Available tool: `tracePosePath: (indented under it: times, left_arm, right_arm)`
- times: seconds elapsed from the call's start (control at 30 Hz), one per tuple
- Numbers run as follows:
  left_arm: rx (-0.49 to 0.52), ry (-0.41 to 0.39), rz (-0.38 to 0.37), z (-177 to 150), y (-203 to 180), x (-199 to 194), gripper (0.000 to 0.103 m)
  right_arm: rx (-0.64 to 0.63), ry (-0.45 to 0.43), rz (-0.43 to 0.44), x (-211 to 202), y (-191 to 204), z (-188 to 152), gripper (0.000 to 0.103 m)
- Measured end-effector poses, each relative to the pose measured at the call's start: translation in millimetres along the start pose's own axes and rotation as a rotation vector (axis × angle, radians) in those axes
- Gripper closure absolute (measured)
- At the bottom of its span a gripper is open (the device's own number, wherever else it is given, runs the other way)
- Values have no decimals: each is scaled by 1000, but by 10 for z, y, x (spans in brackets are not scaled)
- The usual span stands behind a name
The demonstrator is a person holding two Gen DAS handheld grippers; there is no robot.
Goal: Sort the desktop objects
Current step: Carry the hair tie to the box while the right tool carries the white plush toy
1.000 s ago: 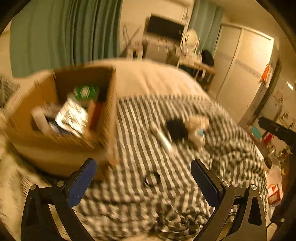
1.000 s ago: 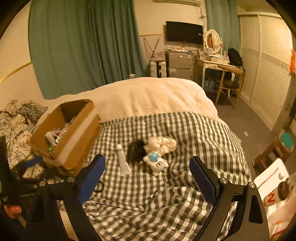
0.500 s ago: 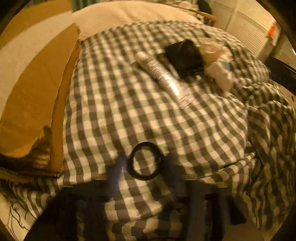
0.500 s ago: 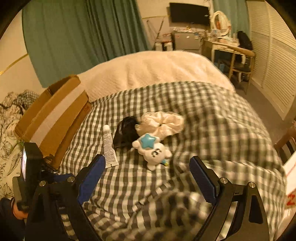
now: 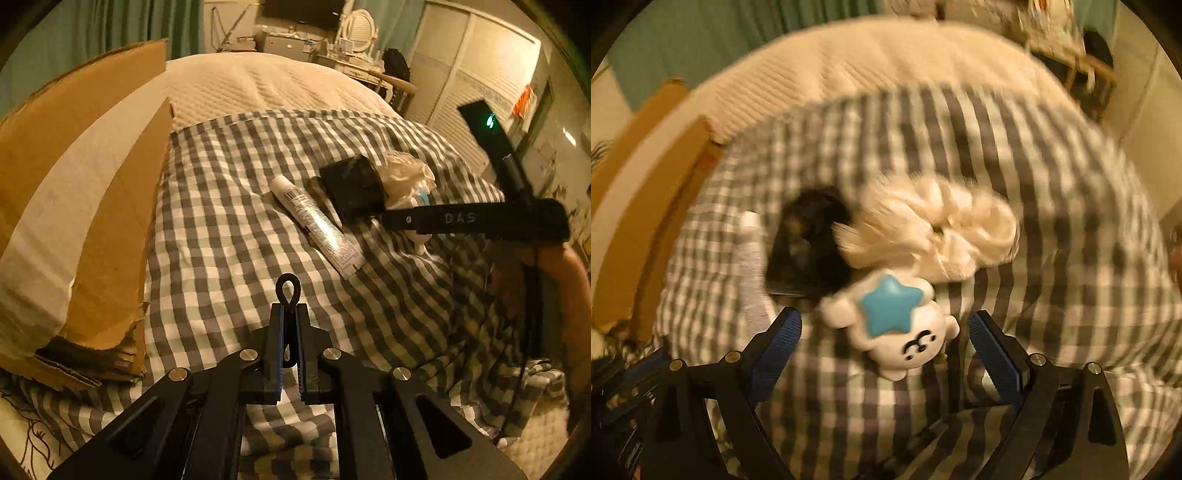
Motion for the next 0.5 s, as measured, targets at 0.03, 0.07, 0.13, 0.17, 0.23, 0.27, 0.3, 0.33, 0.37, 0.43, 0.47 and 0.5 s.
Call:
tracePosePath:
  times: [0.03,0.07,0.13,0.17,0.23,0.27,0.3,0.33,0.37,0.43,0.47,0.5]
  left_arm:
    - [-5,1,0,14,13,19,97]
    - [-11,2,0,17,22,22,97]
    - [-19,11,-7,28,32,64,97]
    - [-19,4,-4,22,35,53,97]
    - [-17,-14,-6,48,30,25,97]
    - [-17,-23,-11,61,24,9,97]
    - [-16,-33,-18,77,14,-17,97]
    - [-16,-50,-17,96,11,-53,97]
    - [-10,-61,-16,111,-2,-95,97]
    - [8,-95,-11,163,-27,-212,97]
    - [12,-110,-16,192,-41,-271,97]
    - [14,-130,-28,237,-63,-371,97]
  right_arm:
    - [7,11,1,37,-16,-9,16]
    - [9,18,3,58,-18,-18,23]
    - [5,26,2,69,-14,-42,51]
    - [3,27,1,60,-18,-76,61]
    - [3,15,7,-1,-23,-123,64]
    - [1,2,7,-62,-21,-148,64]
    - [-8,-21,1,-175,-16,-181,64]
    - [-11,-34,-3,-248,-17,-199,64]
    - [-11,-54,-7,-365,-26,-225,64]
    - [17,-101,1,-662,-67,-277,64]
    - [32,-121,8,-811,-85,-302,64]
    - [44,-143,12,-1012,-103,-337,64]
Point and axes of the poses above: each gripper's, at about its wrist camera, not at the fingertips, and x roughly the way its jaws point, y to its left, z to its top, the point moved 5 cm from there along x, roughly the way its jaws point, and after that the axes turned 15 degrees about -y, right-handed, at the moved point
